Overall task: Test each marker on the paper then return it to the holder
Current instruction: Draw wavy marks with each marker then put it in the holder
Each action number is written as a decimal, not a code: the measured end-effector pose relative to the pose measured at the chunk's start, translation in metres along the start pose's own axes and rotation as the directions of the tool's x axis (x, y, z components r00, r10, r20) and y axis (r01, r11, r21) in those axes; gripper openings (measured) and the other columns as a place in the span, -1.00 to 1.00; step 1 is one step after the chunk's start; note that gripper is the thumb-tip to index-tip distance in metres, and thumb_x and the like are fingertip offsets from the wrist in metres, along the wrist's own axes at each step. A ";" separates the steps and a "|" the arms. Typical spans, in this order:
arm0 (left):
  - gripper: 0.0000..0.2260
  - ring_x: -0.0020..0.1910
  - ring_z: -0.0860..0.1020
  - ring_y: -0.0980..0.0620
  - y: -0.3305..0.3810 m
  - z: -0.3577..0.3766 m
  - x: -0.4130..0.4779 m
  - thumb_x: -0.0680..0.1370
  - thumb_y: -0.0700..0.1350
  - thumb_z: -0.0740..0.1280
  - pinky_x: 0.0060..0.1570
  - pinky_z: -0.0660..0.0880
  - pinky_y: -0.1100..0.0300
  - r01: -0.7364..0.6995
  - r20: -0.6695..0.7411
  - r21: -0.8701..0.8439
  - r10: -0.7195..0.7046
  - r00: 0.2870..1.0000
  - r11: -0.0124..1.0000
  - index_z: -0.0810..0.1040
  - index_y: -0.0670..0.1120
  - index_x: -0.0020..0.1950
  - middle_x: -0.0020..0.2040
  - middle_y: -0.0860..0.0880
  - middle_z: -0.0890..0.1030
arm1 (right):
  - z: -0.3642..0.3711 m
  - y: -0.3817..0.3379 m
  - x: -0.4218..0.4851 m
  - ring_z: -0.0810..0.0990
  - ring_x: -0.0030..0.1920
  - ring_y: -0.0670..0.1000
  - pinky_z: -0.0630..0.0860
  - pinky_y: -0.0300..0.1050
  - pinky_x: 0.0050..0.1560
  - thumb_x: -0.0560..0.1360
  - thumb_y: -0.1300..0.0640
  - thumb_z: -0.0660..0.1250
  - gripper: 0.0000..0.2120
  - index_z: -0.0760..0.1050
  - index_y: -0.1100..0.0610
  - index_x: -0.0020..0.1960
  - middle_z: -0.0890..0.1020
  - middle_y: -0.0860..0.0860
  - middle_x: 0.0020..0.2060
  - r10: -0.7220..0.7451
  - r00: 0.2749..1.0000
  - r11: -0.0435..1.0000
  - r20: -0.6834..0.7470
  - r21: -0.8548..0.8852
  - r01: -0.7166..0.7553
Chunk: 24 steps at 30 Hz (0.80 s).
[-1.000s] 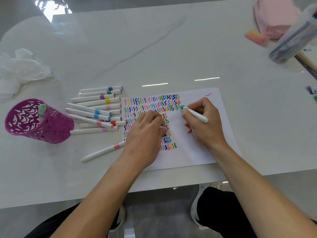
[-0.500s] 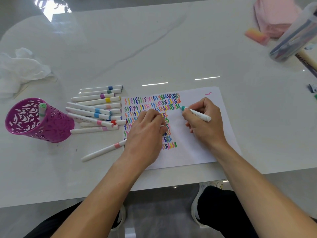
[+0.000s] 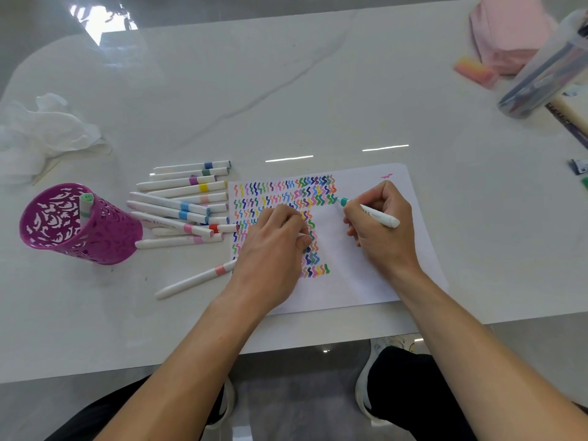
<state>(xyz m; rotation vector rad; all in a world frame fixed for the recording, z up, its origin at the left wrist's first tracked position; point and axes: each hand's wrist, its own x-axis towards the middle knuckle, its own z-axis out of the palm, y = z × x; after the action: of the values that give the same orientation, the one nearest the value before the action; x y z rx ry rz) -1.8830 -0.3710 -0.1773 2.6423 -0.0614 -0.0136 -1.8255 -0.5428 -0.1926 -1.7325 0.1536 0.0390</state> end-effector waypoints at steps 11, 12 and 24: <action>-0.91 0.17 0.46 0.12 0.006 -0.011 -0.003 0.62 -0.10 0.36 0.10 0.24 0.44 0.015 -0.069 -0.097 -0.022 0.997 0.995 0.62 -0.06 0.10 0.17 0.08 0.56 | 0.000 -0.017 -0.004 0.55 -0.26 0.04 0.53 0.08 -0.27 0.40 0.08 0.43 -0.86 0.51 -0.01 -0.08 0.59 -0.02 -0.27 -0.090 0.996 0.995 0.028 0.054 0.088; -0.90 0.16 0.45 0.14 0.007 -0.011 -0.003 0.62 -0.09 0.36 0.07 0.24 0.47 0.017 -0.078 -0.102 -0.025 0.997 0.995 0.62 -0.04 0.10 0.16 0.09 0.56 | 0.000 -0.018 -0.005 0.55 -0.26 0.00 0.53 0.05 -0.26 0.42 0.11 0.43 -0.88 0.53 -0.01 -0.07 0.60 -0.06 -0.26 -0.094 0.995 0.994 0.043 0.054 0.091; -0.91 -0.27 0.59 0.40 0.012 -0.015 -0.001 0.61 0.13 0.33 -0.38 0.40 0.55 0.305 0.075 -0.423 -0.303 0.950 0.853 0.58 0.16 0.01 -0.29 0.20 0.67 | 0.006 -0.027 -0.010 0.54 -0.29 -0.08 0.47 -0.23 -0.29 0.53 0.09 0.37 -0.84 0.66 0.14 0.00 0.62 -0.07 -0.31 -0.089 0.989 0.993 0.115 0.088 0.079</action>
<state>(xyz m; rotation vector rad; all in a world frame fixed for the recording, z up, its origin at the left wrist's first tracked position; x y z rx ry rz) -1.8842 -0.3742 -0.1581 2.1801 0.3256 -0.1277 -1.8312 -0.5318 -0.1656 -1.6475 -0.0058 0.0731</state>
